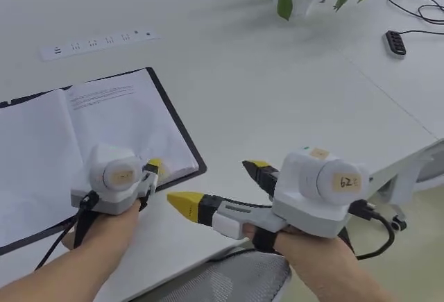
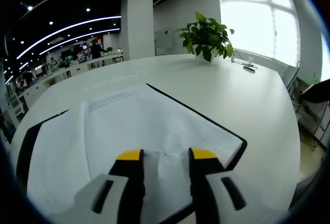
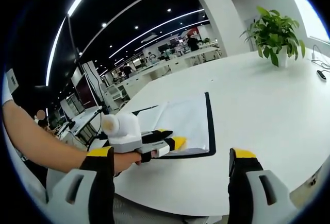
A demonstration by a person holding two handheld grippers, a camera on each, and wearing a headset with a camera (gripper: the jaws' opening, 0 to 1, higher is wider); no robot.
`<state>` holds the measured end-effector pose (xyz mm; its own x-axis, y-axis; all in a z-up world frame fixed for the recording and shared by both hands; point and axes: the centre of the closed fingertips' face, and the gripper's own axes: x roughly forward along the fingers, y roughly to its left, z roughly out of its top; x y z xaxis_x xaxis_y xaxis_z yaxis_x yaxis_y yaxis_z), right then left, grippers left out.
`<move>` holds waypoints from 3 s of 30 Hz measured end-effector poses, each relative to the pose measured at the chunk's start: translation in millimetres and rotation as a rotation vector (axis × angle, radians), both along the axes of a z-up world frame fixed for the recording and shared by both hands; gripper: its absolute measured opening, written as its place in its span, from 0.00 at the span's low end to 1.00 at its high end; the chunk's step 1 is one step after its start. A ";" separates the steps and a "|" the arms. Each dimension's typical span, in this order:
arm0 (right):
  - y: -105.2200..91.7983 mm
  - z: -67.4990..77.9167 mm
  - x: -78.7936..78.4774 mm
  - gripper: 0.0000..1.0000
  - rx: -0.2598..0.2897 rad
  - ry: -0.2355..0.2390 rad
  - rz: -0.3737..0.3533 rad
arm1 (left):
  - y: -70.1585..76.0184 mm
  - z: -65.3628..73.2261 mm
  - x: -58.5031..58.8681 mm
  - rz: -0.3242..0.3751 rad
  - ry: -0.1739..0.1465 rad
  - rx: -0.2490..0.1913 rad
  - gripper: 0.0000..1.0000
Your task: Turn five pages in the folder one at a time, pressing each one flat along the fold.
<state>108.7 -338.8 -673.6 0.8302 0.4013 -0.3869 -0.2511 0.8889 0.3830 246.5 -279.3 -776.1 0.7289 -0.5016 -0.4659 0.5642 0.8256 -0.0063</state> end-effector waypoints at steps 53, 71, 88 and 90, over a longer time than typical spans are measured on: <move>26.4 -60.6 69.6 0.54 0.317 0.224 0.022 | 10.9 -3.9 11.2 0.067 0.031 -0.092 0.08; 30.5 -78.9 86.7 0.44 0.428 0.292 -0.081 | 11.1 -4.2 10.5 0.066 0.030 -0.103 0.08; 5.5 -108.5 91.3 0.00 0.476 0.366 -0.311 | 11.1 -4.7 11.2 0.068 0.056 -0.112 0.09; 4.6 -110.0 91.8 0.00 0.515 0.376 -0.345 | 11.3 -4.7 11.1 0.070 0.062 -0.115 0.09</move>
<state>200.4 -334.2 -783.5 0.7901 0.3492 -0.5038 0.2421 0.5773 0.7799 257.6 -268.0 -780.8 0.7357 -0.5030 -0.4536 0.5004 0.8550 -0.1365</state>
